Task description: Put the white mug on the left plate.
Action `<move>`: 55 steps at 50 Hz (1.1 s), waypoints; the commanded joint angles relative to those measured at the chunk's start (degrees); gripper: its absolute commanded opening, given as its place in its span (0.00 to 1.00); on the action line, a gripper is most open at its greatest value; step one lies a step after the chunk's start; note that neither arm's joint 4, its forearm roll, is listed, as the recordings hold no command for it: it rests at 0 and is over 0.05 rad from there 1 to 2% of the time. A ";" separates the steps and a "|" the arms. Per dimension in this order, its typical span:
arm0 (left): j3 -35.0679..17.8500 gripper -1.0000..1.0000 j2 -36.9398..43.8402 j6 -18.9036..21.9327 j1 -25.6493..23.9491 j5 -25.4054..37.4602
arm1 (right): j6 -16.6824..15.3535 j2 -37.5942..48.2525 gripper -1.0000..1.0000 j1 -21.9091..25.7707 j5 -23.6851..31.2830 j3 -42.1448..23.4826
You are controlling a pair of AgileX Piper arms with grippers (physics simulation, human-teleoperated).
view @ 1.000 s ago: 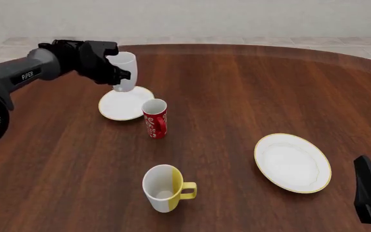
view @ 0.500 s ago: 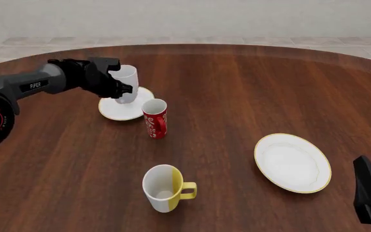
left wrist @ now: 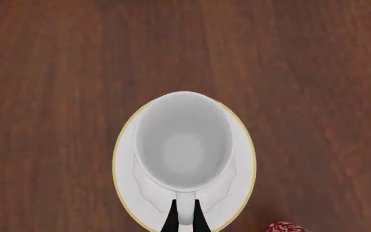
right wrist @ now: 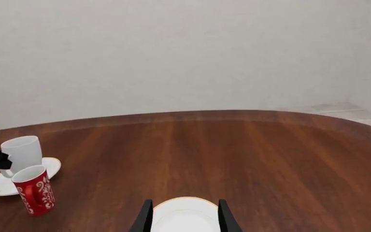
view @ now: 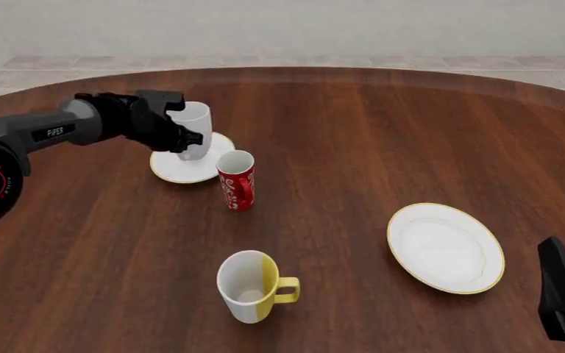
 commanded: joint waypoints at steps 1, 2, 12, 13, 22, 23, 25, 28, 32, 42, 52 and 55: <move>0.25 0.00 -0.20 1.26 0.42 -0.40 | 0.17 0.00 1.00 0.01 -0.04 0.06; 0.29 0.00 -0.23 1.75 0.64 -0.49 | 0.17 0.00 1.00 0.04 -0.02 0.05; 0.54 0.00 -0.18 2.51 0.65 -0.68 | 0.23 0.00 1.00 0.05 0.00 0.09; 0.62 0.00 -0.18 2.64 0.62 -0.71 | 0.23 0.00 1.00 0.06 0.02 0.08; 0.90 0.00 -0.26 2.91 0.36 -0.85 | 0.26 0.00 1.00 0.08 0.06 0.08; 1.02 0.00 -0.29 3.05 0.30 -0.95 | 0.27 0.00 1.00 0.06 0.05 0.07; 1.13 0.00 -0.31 3.22 0.34 -1.00 | 0.27 0.00 1.00 0.04 0.02 0.09; 1.21 0.00 -0.30 3.15 0.12 -1.02 | 0.33 0.00 1.00 0.04 0.02 0.10; 1.48 0.00 -0.41 3.36 -0.02 -1.17 | 0.34 0.00 1.00 0.06 0.02 0.11; 6.14 0.00 -1.03 3.79 0.89 -4.83 | 0.41 0.00 1.00 -0.02 -0.01 0.12; 6.72 0.00 -1.49 4.51 -0.82 -5.32 | 0.44 0.00 1.00 -0.08 -0.01 0.09; 6.69 0.00 -1.53 4.25 -0.48 -5.29 | 0.46 0.00 1.00 -0.11 -0.01 0.09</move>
